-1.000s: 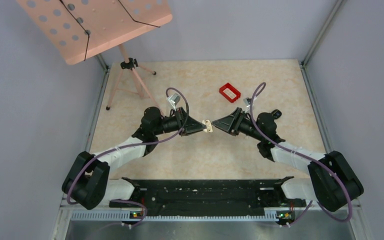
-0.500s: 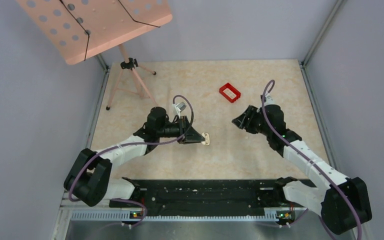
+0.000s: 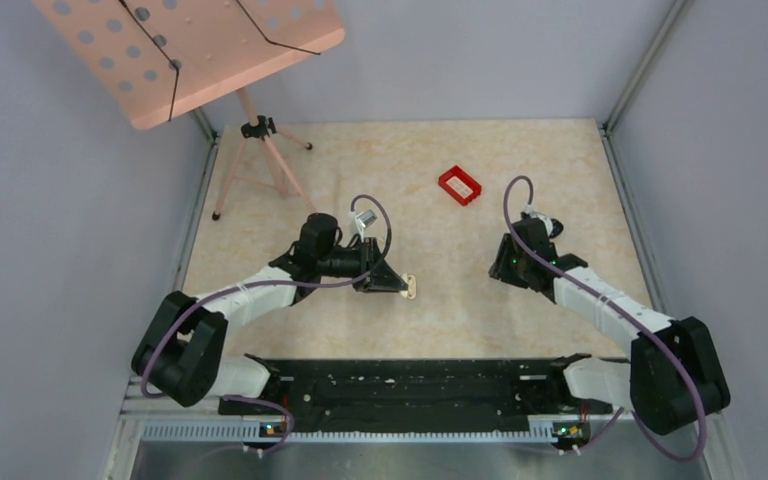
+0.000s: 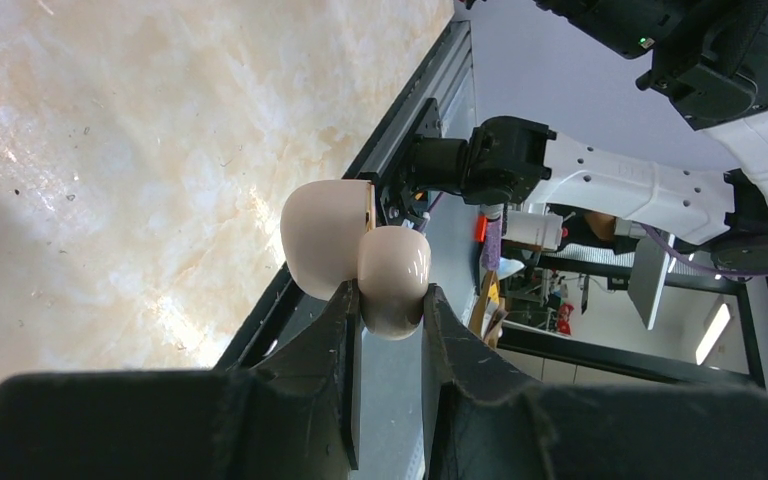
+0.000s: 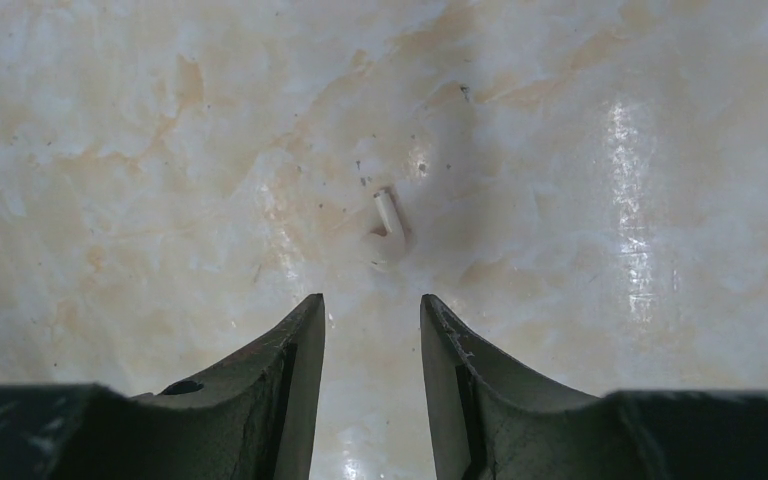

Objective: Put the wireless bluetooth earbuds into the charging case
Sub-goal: Pick up the earbud from the center of the board, then place the earbud at the center of the board.

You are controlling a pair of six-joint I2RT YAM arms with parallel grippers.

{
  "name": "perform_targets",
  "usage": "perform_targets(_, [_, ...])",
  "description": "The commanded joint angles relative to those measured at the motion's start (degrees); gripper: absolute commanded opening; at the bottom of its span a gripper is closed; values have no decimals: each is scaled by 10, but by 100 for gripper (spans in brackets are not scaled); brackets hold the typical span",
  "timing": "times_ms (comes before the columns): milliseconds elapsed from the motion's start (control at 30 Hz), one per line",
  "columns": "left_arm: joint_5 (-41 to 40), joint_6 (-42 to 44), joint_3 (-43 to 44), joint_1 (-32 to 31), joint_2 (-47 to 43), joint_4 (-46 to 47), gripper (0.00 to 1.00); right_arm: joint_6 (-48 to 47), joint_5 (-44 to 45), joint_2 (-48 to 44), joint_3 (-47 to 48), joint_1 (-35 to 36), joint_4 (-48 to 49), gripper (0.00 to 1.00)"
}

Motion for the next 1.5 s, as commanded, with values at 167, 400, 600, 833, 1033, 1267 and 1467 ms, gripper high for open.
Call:
perform_targets(167, [17, -3, 21, 2, 11, 54, 0, -19, -6, 69, 11, -7, 47, 38])
perform_targets(400, [18, -7, 18, 2, 10, 61, 0, -43, -7, 118, 31, -7, 58, 31])
perform_targets(600, [20, -14, 18, 1, 15, 81, 0, -52, 2, 139, 45, -7, 54, 29])
perform_targets(833, [24, -15, 20, 2, 21, 84, 0, -62, 0, 108, 48, -7, 29, 11])
perform_targets(1033, [28, -13, 21, 2, 26, 88, 0, -104, -52, 50, 46, -7, 15, 0])
perform_targets(1267, [31, -9, 39, 2, 33, 86, 0, -192, -236, 6, 33, 35, 84, 0])
perform_targets(1467, [35, 2, 34, 2, 34, 77, 0, -219, -230, 63, 69, 110, 80, 0])
